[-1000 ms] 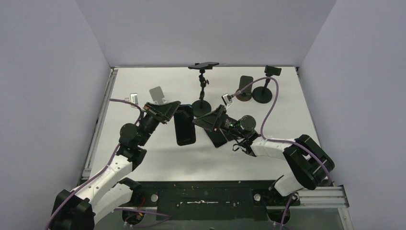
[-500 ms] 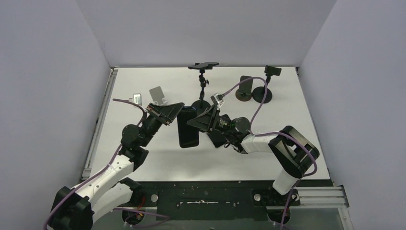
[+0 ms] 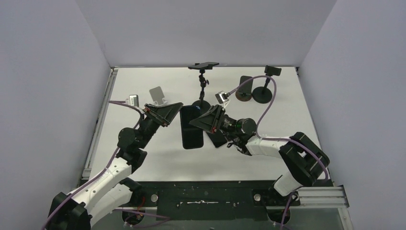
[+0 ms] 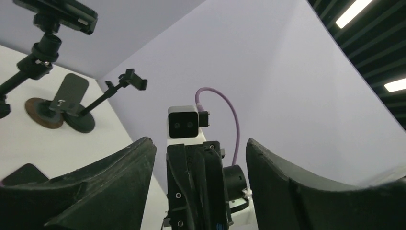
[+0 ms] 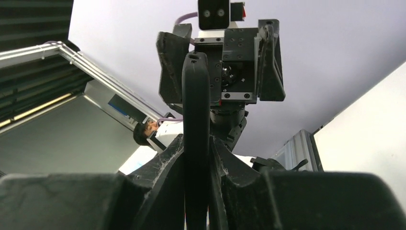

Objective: Remove the phone from the phone stand
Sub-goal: Place the phone at the center of the board.

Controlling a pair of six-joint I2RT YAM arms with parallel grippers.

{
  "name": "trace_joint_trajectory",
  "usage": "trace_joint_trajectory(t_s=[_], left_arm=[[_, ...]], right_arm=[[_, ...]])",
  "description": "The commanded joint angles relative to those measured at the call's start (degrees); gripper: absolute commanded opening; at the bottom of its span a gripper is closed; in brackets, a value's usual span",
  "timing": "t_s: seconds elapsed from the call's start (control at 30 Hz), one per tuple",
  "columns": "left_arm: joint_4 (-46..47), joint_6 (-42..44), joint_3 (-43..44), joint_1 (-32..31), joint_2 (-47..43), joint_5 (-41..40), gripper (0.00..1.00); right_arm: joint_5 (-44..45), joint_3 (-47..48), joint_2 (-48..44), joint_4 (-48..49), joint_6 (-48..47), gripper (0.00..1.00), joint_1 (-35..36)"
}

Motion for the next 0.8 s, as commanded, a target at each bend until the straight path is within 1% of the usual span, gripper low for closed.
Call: trace_joint_trajectory(t_s=[0.0,0.07,0.1,0.13,0.2,0.3,0.4,0.47,0.57,0.63,0.7,0.77], left_arm=[[-1.6,3.1,2.0,-0.1,-6.1,-0.5,0.73],[-4.2,4.9,1.4,-0.1,-9.3,-0.3,0.80],[-5.2,5.8,0.9,-0.2,-10.6,0.1,0.92],[-6.0,6.5,0.4,-0.2,-11.7,0.8,0.97],[-6.6,7.8,-0.9,-0.7,-13.1,2.4,0.97],[-6.0,8.3,-3.1,-3.0,-13.6,3.8,0.97],[-3.8,8.8,-4.7,-7.2,-12.8,3.1,0.97],[-2.4,10.5,-4.8,-11.8,-11.6,1.5,0.97],[-2.6,15.6,-3.3,-18.2,-9.7,-1.4,0.97],[-4.6,19.3,-1.7,-21.5,-8.2,-3.4,0.98],[-4.8,21.0,-0.7,-23.4,-6.8,-4.8,0.98],[-2.7,20.9,-0.9,-23.8,-5.9,-5.6,0.96]], right_arm=[[3.2,-1.0,-9.6,2.4,-6.7,0.13,-0.1],[6.2,-2.0,-13.5,-3.4,-11.7,0.12,-0.3],[8.3,-2.4,-15.8,-6.5,-14.2,0.12,-0.4],[10.8,-2.9,-18.0,-9.4,-16.5,0.12,-0.3],[15.7,-3.0,-21.6,-14.2,-20.2,0.12,-0.1],[22.2,-2.8,-23.9,-15.1,-22.0,0.12,0.1],[27.3,-1.9,-24.5,-15.4,-22.5,0.13,0.7],[30.4,-1.5,-24.2,-15.4,-22.8,0.13,1.5],[33.1,-0.4,-23.1,-14.5,-22.8,0.13,2.8],[34.0,0.0,-22.1,-13.0,-22.7,0.13,3.7],[34.5,0.5,-21.4,-12.3,-22.5,0.13,4.6],[34.7,0.6,-21.1,-11.9,-22.4,0.13,5.3]])
